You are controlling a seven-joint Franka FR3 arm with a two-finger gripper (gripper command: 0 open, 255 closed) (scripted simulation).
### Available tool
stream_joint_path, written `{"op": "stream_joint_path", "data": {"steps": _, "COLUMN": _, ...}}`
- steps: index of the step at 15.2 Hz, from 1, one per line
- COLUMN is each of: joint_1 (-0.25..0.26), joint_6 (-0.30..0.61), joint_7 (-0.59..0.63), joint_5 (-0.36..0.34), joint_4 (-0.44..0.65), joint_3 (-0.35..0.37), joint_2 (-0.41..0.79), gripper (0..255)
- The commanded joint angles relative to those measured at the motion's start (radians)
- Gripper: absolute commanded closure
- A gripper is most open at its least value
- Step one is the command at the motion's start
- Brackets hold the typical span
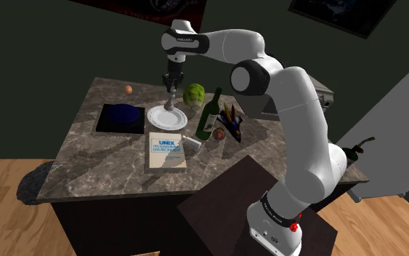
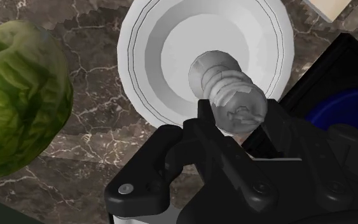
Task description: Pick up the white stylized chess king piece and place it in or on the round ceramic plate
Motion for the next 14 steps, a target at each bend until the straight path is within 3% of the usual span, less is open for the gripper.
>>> {"op": "stream_joint_path", "data": {"steps": 1, "joint_1": 0.001, "joint_6": 0.024, "joint_7": 0.0, "joint_5": 0.0, "joint_4": -0.018, "joint_3": 0.0, "joint_2": 0.004, "gripper": 255}}
{"op": "stream_joint_path", "data": {"steps": 14, "joint_1": 0.001, "joint_6": 0.125, "joint_7": -0.001, "joint_5": 0.002, "joint_4": -0.062, "joint_3": 0.002, "joint_2": 0.063, "gripper": 255}}
